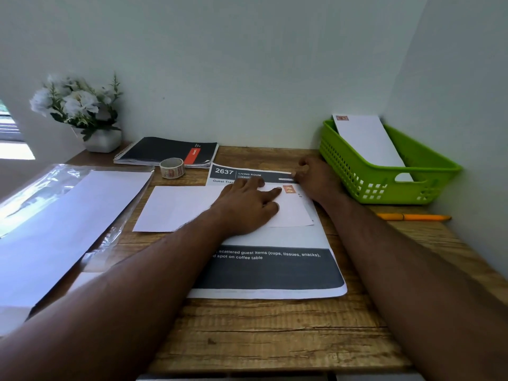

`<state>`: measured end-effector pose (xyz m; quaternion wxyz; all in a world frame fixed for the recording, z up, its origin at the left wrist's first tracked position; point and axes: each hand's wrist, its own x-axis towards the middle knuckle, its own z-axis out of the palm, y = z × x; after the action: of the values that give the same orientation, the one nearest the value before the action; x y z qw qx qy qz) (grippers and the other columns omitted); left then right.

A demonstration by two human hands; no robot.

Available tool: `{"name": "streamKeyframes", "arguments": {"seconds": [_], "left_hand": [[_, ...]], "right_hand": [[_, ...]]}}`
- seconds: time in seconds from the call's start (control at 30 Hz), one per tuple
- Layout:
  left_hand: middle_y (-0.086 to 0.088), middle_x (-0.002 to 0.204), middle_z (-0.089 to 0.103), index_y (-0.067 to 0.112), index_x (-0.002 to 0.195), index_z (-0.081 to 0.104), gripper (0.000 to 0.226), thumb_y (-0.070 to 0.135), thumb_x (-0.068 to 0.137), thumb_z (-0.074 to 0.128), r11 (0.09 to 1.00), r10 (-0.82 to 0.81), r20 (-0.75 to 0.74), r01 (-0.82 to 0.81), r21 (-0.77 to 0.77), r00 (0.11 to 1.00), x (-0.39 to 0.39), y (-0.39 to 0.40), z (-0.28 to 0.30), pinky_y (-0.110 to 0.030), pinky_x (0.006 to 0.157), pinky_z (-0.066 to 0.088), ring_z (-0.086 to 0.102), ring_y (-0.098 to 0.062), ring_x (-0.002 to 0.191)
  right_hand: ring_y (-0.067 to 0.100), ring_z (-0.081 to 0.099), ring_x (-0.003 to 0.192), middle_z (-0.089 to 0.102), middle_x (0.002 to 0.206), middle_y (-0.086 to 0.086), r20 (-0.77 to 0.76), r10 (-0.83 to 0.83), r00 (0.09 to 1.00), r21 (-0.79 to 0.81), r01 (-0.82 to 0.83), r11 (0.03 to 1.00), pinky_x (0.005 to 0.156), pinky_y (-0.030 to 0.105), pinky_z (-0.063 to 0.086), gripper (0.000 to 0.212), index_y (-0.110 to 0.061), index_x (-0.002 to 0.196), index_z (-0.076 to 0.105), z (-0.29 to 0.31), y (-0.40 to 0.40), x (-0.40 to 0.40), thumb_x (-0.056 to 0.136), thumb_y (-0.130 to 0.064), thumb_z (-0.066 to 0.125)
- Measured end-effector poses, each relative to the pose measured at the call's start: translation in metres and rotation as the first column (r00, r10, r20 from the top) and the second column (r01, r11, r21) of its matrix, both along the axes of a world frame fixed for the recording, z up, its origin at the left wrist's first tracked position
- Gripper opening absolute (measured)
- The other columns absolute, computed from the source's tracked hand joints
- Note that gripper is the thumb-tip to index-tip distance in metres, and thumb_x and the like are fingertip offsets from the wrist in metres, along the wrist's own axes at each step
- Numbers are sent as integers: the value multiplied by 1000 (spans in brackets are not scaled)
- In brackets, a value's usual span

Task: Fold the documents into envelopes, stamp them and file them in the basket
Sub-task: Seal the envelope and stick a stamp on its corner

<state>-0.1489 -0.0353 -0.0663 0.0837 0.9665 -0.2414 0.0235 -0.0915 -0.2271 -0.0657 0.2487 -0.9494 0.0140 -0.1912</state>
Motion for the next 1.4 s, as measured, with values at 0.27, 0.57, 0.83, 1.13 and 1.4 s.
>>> {"name": "streamKeyframes", "arguments": {"seconds": [0.27,0.57,0.83,1.13,1.4], "left_hand": [[-1,156,21,41,150,22,51,50,100,22,1000,7,-5,-7,30,1000,-1,-1,0,-44,115,16,17,-27,143],[-1,157,20,41,151,22,52,52,100,23,1000,1,-7,0,21,1000,0,1,2,-44,115,16,16,-26,143],[0,153,29,32,149,31,54,49,98,33,999,6,19,-5,-39,1000,-2,0,3,-41,113,21,24,-26,140],[2,147,38,26,141,42,53,50,94,43,990,36,13,-34,-134,999,0,1,3,-38,110,26,32,-24,134],[2,147,38,26,141,42,54,53,94,45,988,42,14,-40,-151,999,2,1,0,-38,111,26,33,-24,134]], "right_hand": [[16,58,92,58,99,0,-152,231,961,269,-185,945,78,27,49,68,-25,139,47,11,-12,-16,78,-24,78],[11,50,107,50,132,0,-312,372,874,266,-296,918,80,19,39,83,-35,146,34,19,-25,-22,76,-27,78],[11,49,105,55,123,-1,-171,267,948,201,-232,952,80,20,37,73,-27,145,37,12,-10,-15,82,-42,70],[25,52,120,57,131,10,-35,72,997,54,-70,996,102,33,40,64,-16,141,46,-2,-5,2,84,-35,69],[3,54,98,53,127,-1,-210,365,907,328,-287,900,69,2,38,87,-24,148,32,12,-17,-24,75,-24,80]]}}
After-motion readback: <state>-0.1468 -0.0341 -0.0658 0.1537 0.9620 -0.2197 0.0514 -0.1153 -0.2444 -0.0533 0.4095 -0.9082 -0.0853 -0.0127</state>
